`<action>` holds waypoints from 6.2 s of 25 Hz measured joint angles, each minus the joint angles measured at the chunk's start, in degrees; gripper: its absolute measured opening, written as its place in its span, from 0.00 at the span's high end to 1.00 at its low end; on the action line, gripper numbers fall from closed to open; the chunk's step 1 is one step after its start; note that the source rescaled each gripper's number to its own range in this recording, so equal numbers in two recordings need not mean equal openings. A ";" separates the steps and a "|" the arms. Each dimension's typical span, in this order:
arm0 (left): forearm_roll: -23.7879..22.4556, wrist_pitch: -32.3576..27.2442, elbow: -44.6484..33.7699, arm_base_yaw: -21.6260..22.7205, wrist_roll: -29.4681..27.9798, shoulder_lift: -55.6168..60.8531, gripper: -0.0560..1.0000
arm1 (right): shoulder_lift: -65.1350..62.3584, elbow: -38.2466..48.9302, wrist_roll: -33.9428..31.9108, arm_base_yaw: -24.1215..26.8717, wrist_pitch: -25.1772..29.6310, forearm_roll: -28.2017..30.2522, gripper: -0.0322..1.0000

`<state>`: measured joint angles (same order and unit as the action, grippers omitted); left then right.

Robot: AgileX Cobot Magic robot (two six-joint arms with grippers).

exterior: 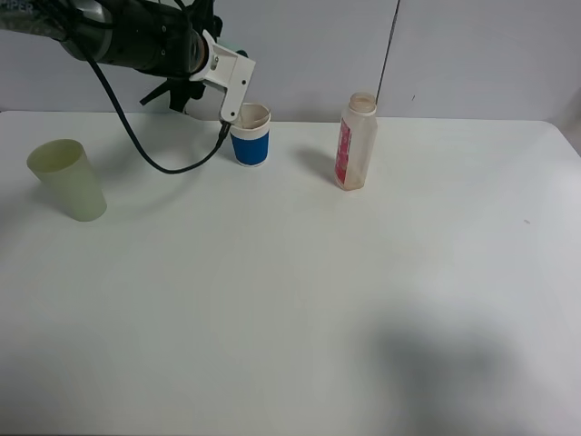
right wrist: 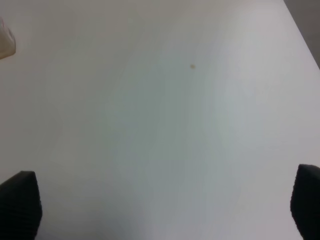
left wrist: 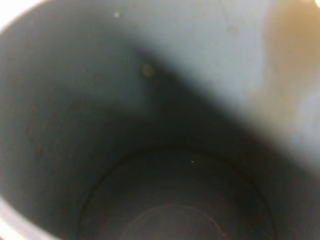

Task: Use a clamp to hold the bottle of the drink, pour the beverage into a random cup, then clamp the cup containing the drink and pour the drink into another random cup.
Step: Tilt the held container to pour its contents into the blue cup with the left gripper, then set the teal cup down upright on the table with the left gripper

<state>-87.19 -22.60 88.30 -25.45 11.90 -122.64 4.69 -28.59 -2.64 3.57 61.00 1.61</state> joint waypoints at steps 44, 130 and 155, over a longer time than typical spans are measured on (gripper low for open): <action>16.83 -1.38 0.00 1.23 -1.09 1.68 0.94 | 0.00 0.00 0.00 0.00 0.00 0.00 0.00; 99.12 80.13 -48.35 11.42 3.94 5.57 0.94 | 0.00 0.00 0.00 0.00 0.00 0.00 0.00; 96.37 83.76 -51.69 7.18 -0.65 5.56 0.94 | 0.00 0.00 0.00 0.00 0.00 0.00 0.00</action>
<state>9.19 61.16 36.61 -18.27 11.25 -117.07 4.69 -28.59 -2.64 3.57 61.00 1.61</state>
